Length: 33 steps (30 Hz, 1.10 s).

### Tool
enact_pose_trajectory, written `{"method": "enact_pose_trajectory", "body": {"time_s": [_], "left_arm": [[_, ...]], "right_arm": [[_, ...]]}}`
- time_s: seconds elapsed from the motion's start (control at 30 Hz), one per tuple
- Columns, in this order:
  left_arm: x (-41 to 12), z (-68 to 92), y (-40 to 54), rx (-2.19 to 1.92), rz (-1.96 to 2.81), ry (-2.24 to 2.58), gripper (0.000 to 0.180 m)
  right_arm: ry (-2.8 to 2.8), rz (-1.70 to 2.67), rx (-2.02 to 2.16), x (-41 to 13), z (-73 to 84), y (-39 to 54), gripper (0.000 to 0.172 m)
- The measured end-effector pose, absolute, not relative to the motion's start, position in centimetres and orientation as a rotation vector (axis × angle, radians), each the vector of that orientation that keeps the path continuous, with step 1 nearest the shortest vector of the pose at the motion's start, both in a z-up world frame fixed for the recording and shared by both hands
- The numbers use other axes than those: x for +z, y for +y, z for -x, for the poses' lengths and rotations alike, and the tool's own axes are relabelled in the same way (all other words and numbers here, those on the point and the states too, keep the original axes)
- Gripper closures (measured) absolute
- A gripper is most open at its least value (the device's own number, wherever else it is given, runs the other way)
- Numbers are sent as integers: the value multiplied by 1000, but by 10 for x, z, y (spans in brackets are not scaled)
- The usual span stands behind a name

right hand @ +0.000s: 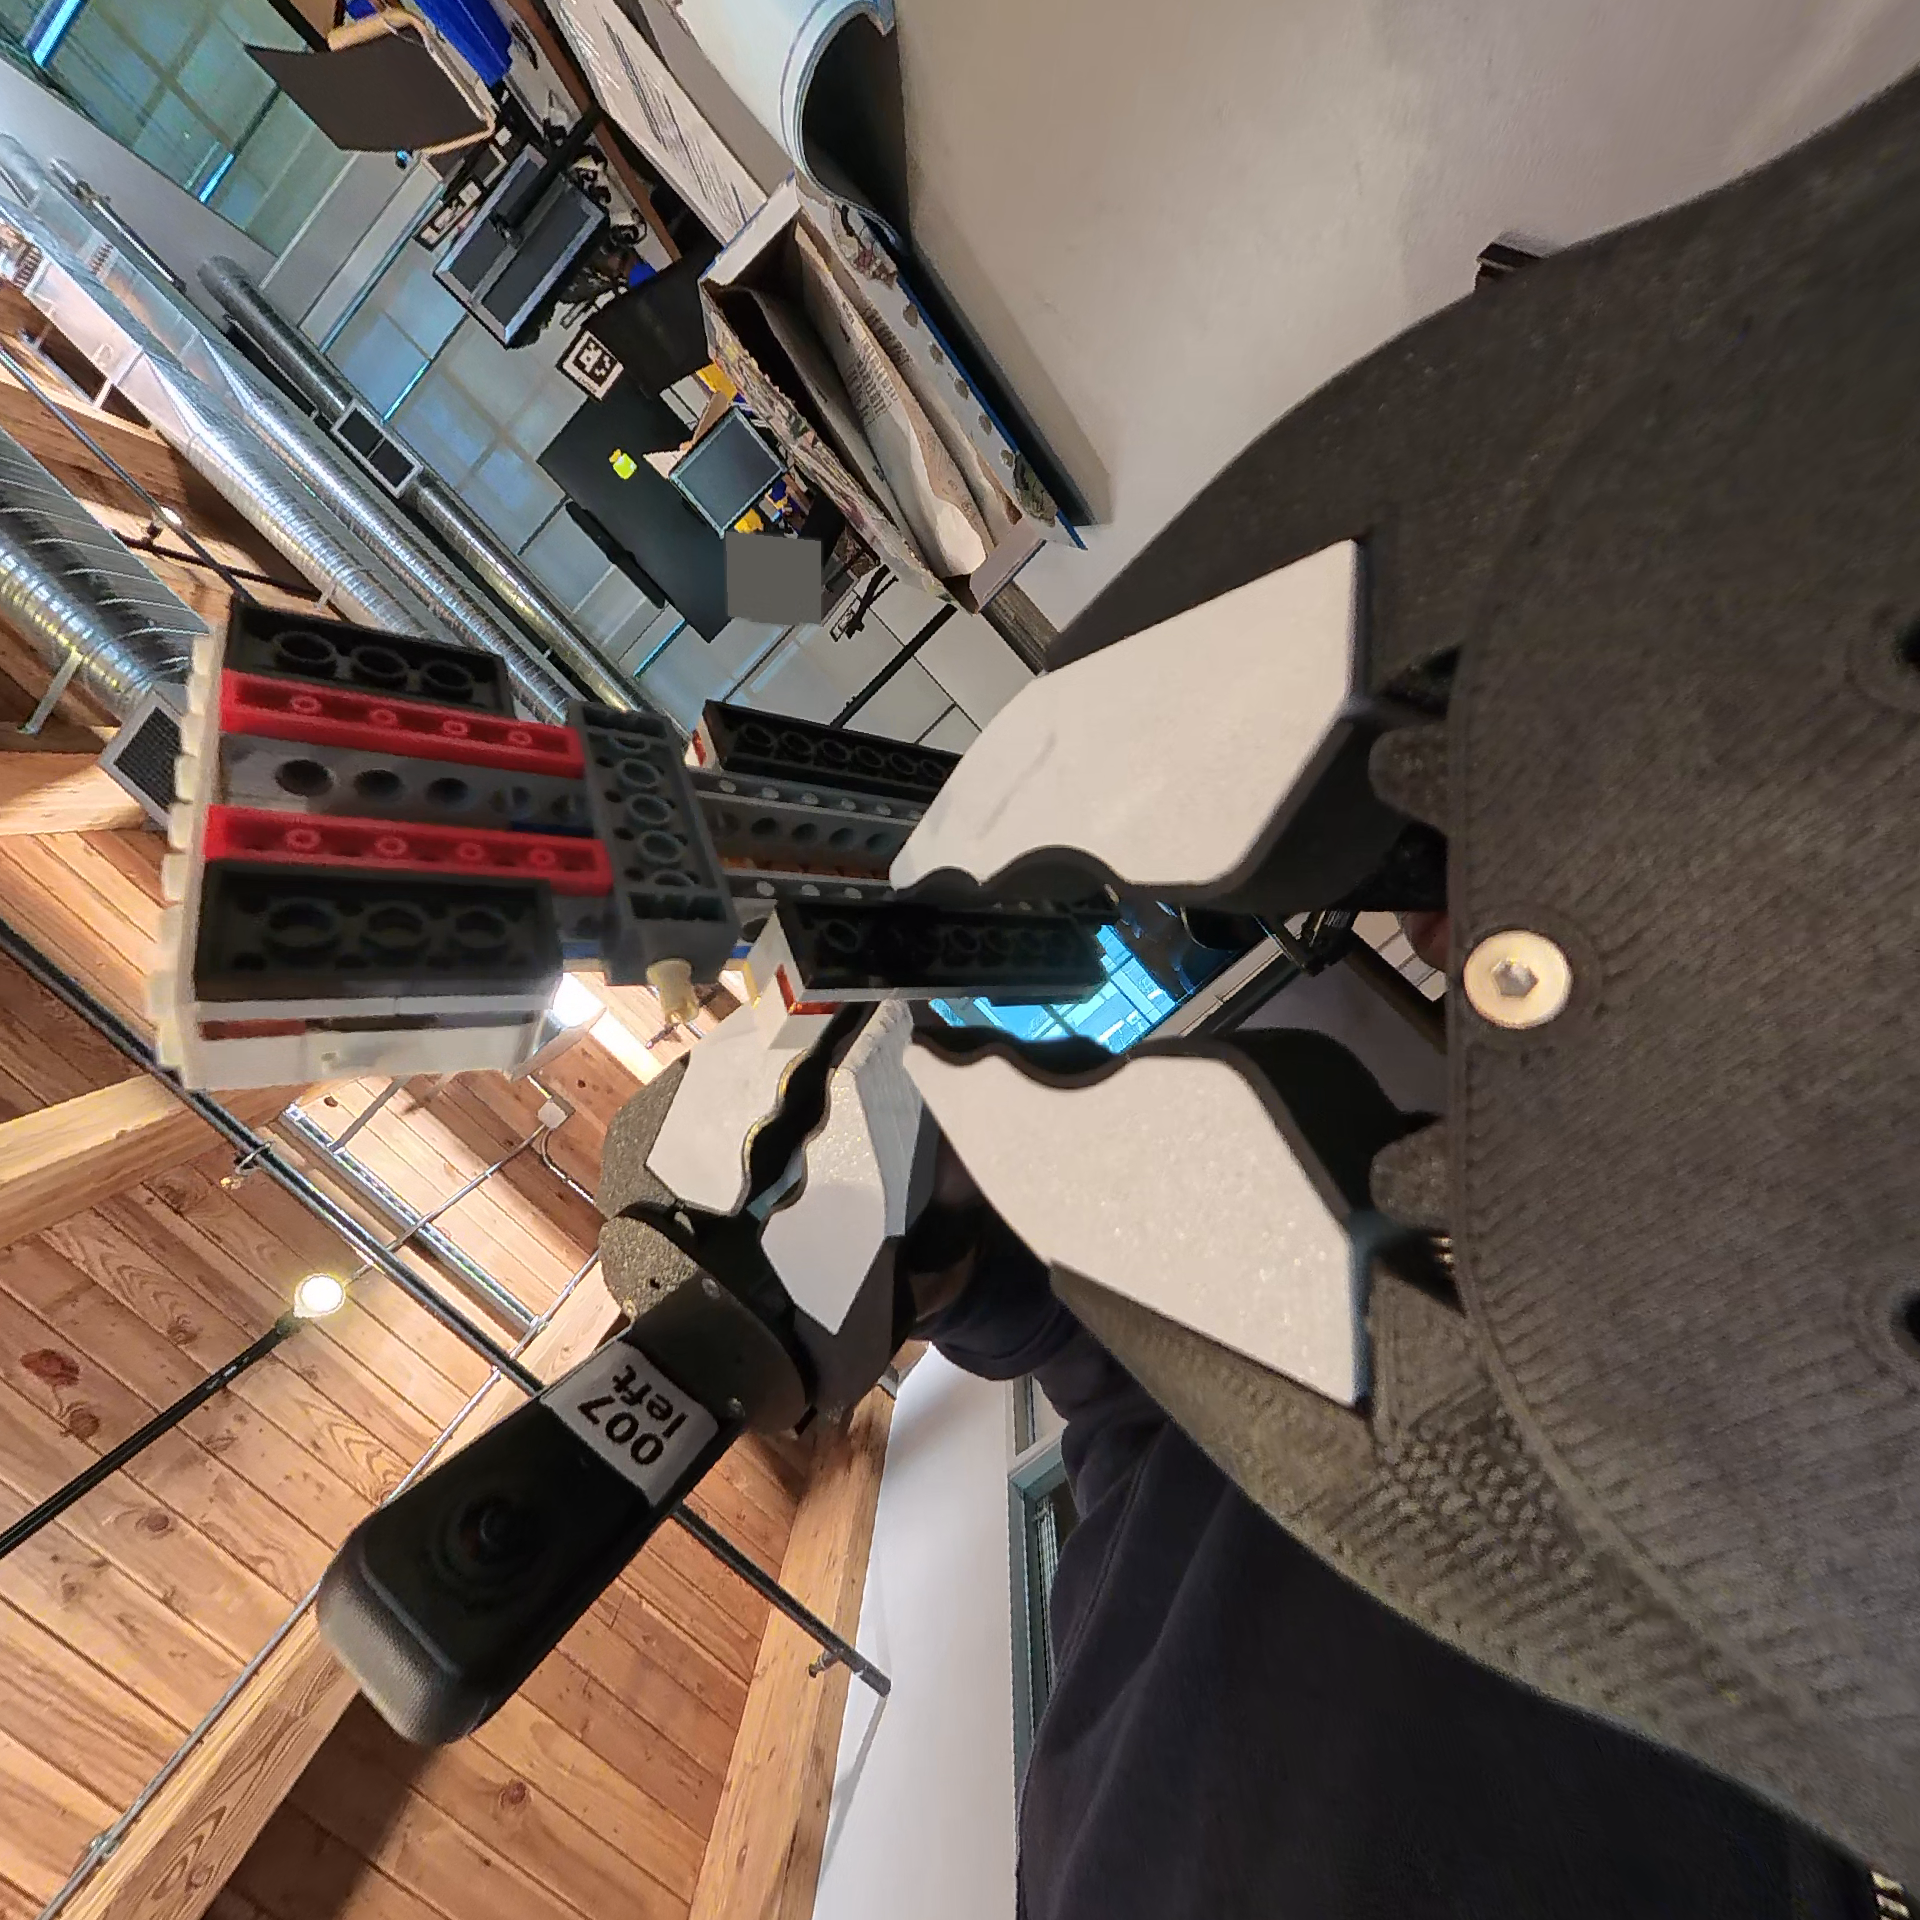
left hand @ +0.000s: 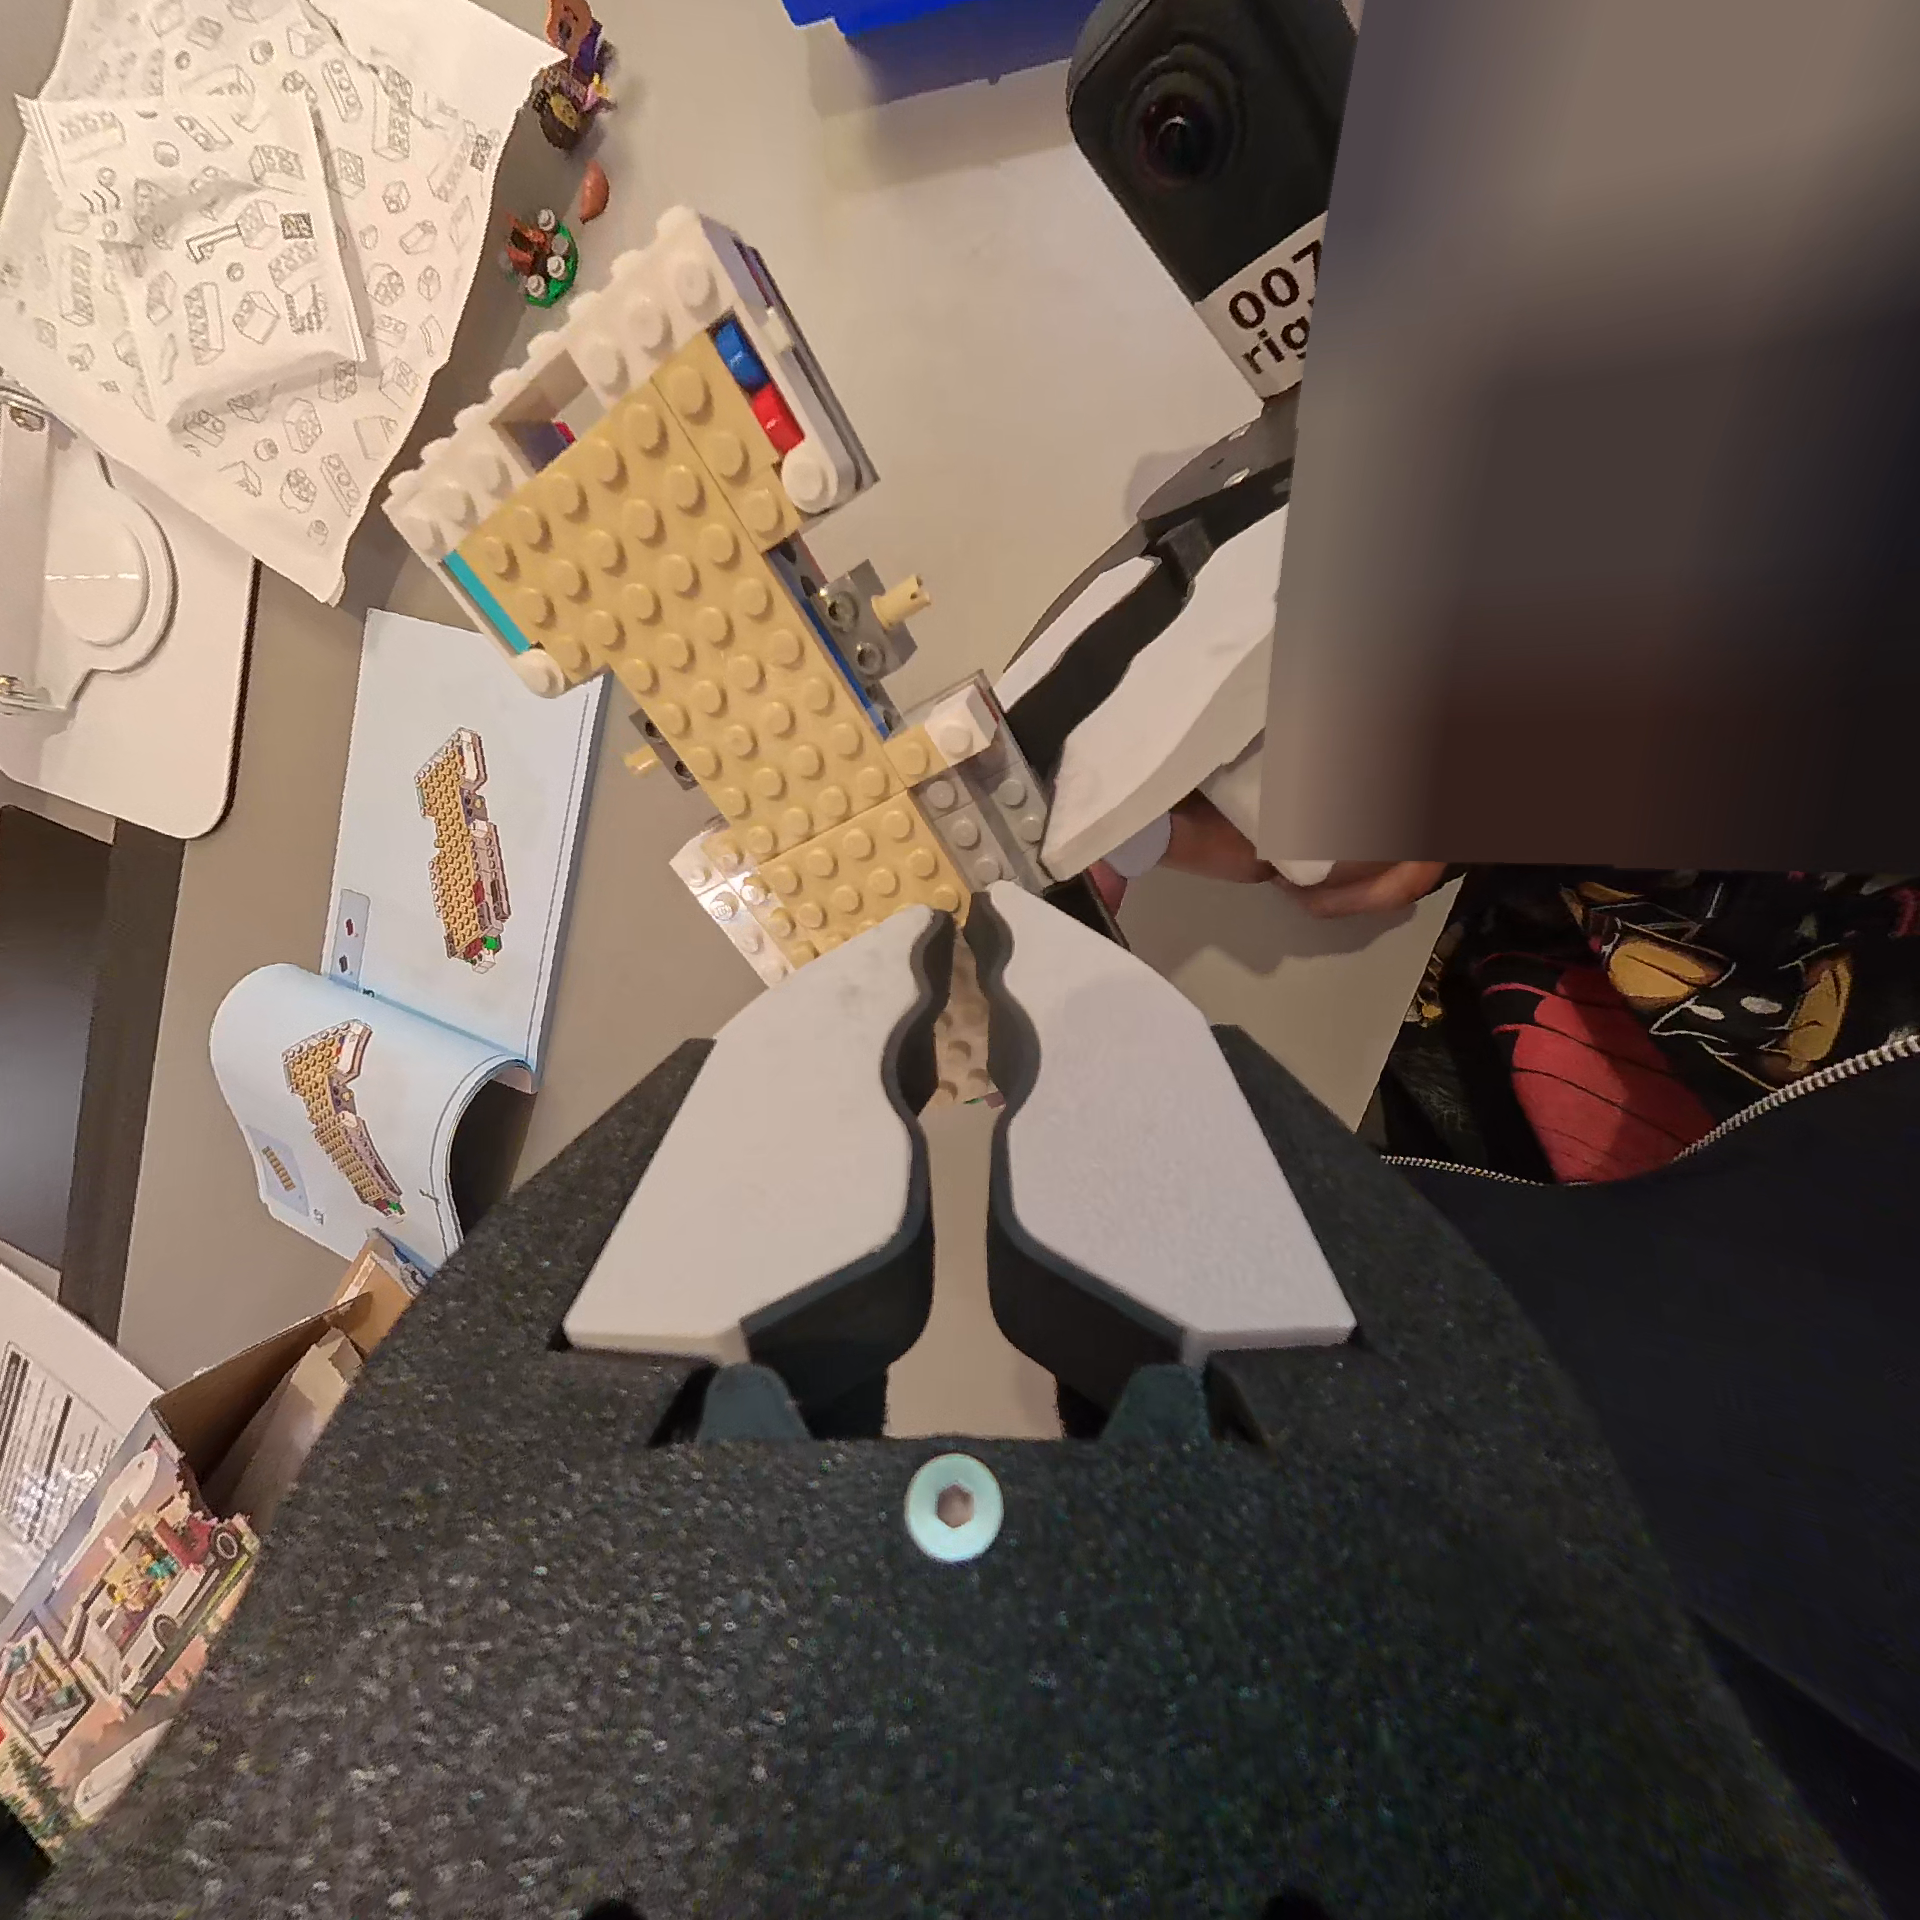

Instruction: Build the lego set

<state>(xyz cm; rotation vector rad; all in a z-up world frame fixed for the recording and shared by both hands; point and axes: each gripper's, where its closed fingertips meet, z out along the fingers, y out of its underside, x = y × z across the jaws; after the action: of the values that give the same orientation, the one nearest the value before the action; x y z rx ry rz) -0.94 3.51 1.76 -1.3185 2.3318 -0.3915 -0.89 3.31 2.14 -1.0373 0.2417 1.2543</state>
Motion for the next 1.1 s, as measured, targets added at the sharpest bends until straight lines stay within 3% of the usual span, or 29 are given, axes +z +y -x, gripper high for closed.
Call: {"method": "enact_pose_trajectory", "body": {"time_s": [0.5, 0.57, 1.1], "left_arm": [[28, 5, 34, -633, 1422, 2267, 178], [21, 5, 41, -565, 1451, 2265, 180], [4, 10, 47, -668, 1520, 2346, 180]], "right_arm": [[153, 1024, 1327, 26, 20, 29, 154], [119, 1081, 1284, 22, 28, 32, 164], [76, 1239, 1147, 5, 34, 40, 167]]}}
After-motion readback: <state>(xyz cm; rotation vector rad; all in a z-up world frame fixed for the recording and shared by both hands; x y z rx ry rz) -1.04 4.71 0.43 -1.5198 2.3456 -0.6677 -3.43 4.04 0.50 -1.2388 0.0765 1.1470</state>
